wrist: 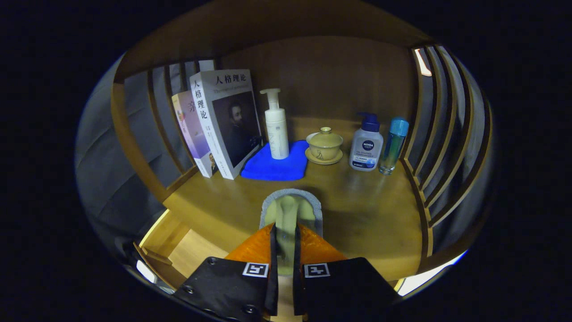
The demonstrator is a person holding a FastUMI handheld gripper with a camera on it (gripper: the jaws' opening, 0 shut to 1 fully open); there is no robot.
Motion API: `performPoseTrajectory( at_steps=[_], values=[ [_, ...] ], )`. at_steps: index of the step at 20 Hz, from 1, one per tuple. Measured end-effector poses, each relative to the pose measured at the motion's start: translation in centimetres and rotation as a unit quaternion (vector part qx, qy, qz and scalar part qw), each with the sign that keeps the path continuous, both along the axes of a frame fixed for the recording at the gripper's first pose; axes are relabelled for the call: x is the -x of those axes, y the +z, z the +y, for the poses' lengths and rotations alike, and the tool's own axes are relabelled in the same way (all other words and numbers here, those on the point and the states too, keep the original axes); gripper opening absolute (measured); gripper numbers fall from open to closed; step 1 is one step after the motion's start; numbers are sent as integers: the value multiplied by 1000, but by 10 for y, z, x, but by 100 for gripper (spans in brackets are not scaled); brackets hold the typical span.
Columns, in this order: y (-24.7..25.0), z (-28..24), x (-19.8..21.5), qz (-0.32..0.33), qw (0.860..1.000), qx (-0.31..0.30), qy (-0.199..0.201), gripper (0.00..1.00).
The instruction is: Pull open the drawer, take out the items inside it, and place them on the countertop above the cabinet.
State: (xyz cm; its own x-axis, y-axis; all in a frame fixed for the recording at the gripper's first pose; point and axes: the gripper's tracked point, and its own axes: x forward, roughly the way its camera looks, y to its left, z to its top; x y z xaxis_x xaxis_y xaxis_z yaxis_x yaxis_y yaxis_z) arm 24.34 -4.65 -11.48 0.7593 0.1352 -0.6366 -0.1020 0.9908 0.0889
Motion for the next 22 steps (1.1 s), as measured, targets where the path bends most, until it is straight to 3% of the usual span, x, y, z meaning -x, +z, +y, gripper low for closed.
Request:
performPoseTrajectory(
  at_steps=[9, 15, 17, 19, 22],
  values=[
    [-7, 4, -35, 12, 1000, 1, -11, 18],
    [-22, 3, -35, 32, 999, 10, -6, 26],
    [-19, 3, -36, 23, 1000, 20, -4, 53],
    [-8, 7, -33, 7, 1000, 16, -2, 65],
    [21, 3, -30, -39, 999, 22, -14, 97]
  ],
)
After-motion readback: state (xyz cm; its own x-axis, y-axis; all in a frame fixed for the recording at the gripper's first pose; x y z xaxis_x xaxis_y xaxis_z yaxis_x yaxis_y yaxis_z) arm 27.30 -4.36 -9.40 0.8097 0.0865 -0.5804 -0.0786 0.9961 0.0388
